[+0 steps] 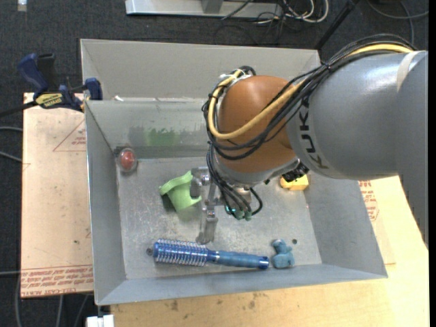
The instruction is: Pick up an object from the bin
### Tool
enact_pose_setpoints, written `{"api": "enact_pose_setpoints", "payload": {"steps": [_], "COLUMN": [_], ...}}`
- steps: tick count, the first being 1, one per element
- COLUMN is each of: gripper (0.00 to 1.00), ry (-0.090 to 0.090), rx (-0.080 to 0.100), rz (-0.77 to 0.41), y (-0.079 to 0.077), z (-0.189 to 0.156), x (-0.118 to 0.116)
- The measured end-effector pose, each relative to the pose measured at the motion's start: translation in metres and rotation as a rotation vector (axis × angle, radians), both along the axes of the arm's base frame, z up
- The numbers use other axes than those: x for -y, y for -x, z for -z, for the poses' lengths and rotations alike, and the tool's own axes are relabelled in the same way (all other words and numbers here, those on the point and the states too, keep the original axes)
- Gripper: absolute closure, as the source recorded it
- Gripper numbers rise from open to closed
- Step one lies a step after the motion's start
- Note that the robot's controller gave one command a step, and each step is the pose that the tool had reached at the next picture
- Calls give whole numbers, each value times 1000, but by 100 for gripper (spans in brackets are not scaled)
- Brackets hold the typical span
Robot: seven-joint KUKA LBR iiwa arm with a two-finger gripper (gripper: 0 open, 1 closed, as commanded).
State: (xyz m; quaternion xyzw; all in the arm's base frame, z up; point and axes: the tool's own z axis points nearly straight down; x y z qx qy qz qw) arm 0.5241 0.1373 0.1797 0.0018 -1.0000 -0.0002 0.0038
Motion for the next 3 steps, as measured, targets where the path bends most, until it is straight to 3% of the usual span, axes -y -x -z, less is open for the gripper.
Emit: {"api": "enact_pose_setpoints", "payload": {"steps": [1, 2, 3], "gripper": [0, 100, 100], "ry": [-2, -1, -3], "rx": [7, 6, 18], "rz": [-141, -139, -116], "y": [35, 34, 0], "z": [105, 103, -38], "x": [-31, -30, -33]}}
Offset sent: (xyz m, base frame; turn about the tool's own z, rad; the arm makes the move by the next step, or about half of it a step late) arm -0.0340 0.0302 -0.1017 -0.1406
